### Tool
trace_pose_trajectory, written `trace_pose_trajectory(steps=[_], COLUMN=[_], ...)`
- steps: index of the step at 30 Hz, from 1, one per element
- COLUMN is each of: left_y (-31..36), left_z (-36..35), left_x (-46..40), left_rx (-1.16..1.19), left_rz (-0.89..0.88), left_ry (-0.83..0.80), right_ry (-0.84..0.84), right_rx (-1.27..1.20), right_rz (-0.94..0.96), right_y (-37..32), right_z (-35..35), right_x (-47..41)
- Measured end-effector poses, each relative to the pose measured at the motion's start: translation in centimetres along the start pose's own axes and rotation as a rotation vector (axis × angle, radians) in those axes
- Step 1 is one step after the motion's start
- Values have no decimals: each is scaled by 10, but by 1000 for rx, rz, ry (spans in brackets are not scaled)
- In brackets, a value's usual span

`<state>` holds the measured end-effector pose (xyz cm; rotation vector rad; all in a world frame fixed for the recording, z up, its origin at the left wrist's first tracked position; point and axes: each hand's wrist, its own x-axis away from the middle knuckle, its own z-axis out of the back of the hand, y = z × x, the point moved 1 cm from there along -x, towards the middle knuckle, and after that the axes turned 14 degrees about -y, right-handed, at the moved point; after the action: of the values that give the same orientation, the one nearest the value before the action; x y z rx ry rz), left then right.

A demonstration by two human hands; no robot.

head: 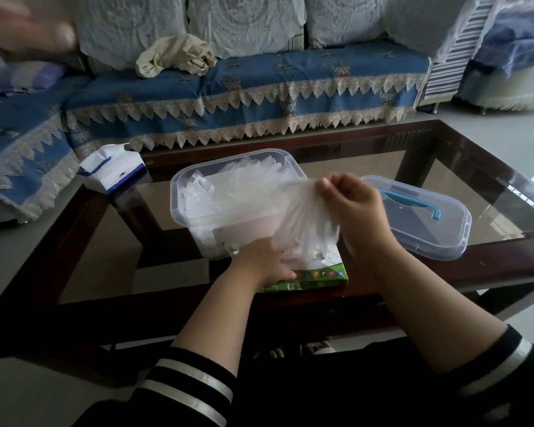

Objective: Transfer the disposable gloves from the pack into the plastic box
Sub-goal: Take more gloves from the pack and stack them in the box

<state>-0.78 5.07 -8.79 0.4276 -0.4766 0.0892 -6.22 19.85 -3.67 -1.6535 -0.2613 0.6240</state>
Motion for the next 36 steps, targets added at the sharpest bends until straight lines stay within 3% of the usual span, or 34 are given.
trace_pose_trajectory(steps=[7, 12, 14, 18, 20, 23, 28, 33, 36], left_y=[11, 17, 18, 26, 36, 45, 43, 32, 26], left_z=[24, 55, 61, 60, 60, 62, 76, 89, 96], left_x=[24, 56, 63, 59, 58, 51, 55, 49, 42], left_rx=[72, 788, 919, 703, 704, 768, 778, 688, 719], left_rz=[-3, -283, -374, -358, -393, -387, -574, -549, -491], left_ry=[28, 418, 436, 348, 327, 471, 394, 321, 331], right_ry=[156, 165, 170, 201, 203, 155, -152, -513, -585], right_rx=[-53, 134, 278, 487, 581, 631, 388, -171, -362], right_rz=[146, 171, 186, 238, 283, 281, 15, -283, -366], right_y=[-19, -17, -16, -14, -13, -14, -18, -14, -7], right_z=[14, 21, 19, 12, 8, 3, 23, 39, 36], right_x=[2, 3, 3, 3, 3, 3, -1, -1, -1])
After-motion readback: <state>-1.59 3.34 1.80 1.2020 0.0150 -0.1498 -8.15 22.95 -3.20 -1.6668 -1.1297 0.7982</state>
